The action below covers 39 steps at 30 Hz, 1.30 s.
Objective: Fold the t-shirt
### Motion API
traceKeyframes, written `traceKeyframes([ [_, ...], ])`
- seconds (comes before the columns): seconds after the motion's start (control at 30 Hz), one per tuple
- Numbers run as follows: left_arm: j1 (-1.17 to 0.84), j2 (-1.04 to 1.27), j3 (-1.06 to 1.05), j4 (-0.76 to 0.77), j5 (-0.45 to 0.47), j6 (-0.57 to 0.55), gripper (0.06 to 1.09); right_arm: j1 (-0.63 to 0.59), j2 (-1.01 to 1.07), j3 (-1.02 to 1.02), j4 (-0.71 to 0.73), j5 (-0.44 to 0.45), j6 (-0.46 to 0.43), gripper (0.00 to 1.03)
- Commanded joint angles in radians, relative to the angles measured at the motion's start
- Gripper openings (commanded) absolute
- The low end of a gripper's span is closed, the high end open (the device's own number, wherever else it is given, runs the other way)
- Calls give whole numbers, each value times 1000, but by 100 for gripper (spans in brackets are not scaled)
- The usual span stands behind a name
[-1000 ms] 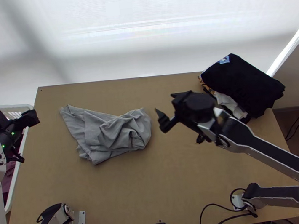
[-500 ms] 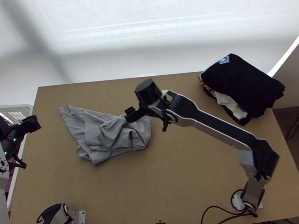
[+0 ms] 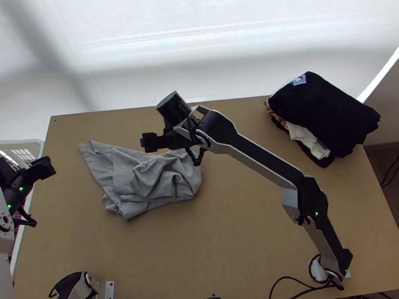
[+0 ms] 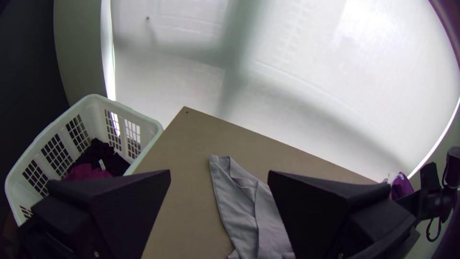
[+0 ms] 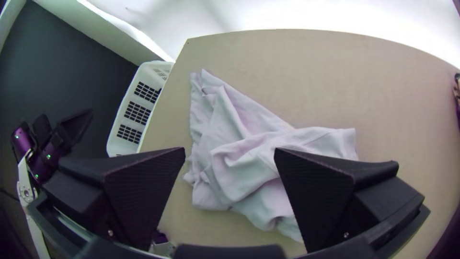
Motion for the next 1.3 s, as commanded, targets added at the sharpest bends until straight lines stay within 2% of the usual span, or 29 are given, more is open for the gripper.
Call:
traceKeyframes([
  [0.0,5,-15,-23,11,6,15,104,13,51,14,-14,-44,101,88],
  [0.2,7,-15,-23,11,6,20,104,13,106,18,-8,-56,145,88],
  [0.7,22,-12,-25,19,6,31,104,-4,178,13,-1,-12,113,88],
  [0.83,20,-12,-25,20,6,31,104,-14,189,13,21,-2,113,78],
  [1.03,24,-12,-22,22,4,32,104,-31,218,2,21,-1,125,78],
  [1.13,24,-10,-20,22,4,35,104,-40,230,-5,22,-1,125,54],
  [1.2,24,-10,-20,23,4,35,104,-45,238,-7,22,-1,119,48],
  [1.27,24,-10,-20,23,4,35,104,-50,238,-5,33,-1,110,23],
])
